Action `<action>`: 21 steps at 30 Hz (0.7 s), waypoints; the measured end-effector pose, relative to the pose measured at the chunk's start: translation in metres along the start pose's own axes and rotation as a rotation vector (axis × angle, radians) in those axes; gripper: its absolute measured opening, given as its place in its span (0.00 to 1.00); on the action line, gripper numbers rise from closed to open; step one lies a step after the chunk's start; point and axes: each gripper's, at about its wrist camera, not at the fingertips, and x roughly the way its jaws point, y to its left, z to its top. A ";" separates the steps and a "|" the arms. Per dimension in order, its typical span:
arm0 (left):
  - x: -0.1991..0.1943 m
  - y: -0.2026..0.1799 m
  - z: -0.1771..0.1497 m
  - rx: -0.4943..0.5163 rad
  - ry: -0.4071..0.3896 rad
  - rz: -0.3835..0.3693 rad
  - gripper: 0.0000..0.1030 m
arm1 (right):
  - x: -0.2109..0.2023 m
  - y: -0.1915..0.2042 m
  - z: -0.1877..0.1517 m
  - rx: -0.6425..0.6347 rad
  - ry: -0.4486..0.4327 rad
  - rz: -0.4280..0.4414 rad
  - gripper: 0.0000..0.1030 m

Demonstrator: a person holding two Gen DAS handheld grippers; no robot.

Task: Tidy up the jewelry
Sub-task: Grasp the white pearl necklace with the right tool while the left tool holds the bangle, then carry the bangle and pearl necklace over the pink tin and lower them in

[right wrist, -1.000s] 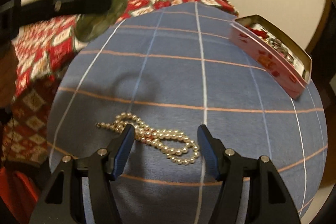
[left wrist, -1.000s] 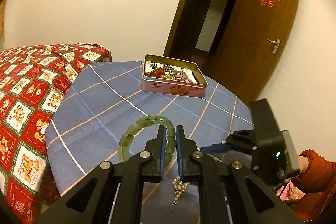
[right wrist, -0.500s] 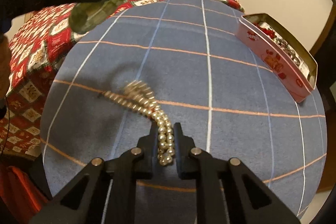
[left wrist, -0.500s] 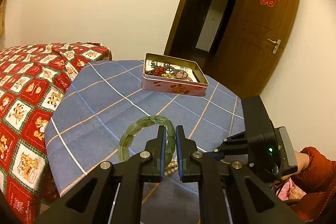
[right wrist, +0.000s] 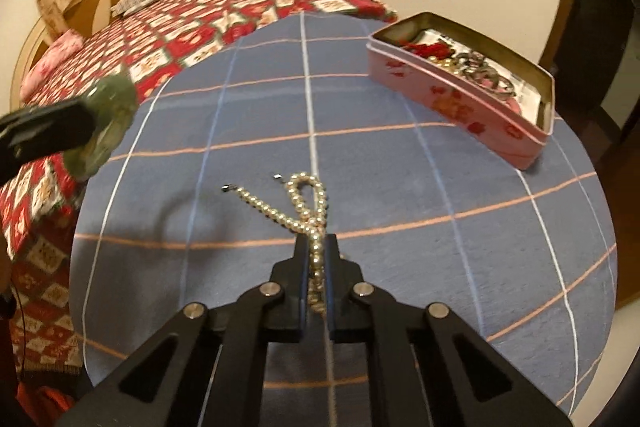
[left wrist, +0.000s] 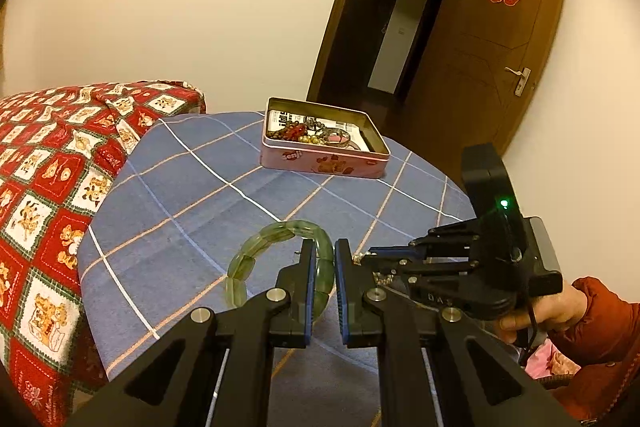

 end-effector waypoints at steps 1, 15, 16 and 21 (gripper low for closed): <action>-0.001 -0.001 0.000 0.002 -0.001 0.000 0.08 | 0.000 -0.001 0.000 0.007 0.001 -0.002 0.09; 0.008 -0.005 0.006 0.013 -0.001 0.008 0.08 | -0.013 -0.026 0.011 0.138 -0.076 -0.113 0.09; 0.011 -0.006 0.009 0.017 -0.002 0.012 0.08 | -0.015 -0.030 0.013 0.153 -0.087 -0.119 0.09; 0.023 -0.019 0.025 0.059 -0.023 0.015 0.08 | -0.029 -0.049 0.024 0.222 -0.156 -0.160 0.09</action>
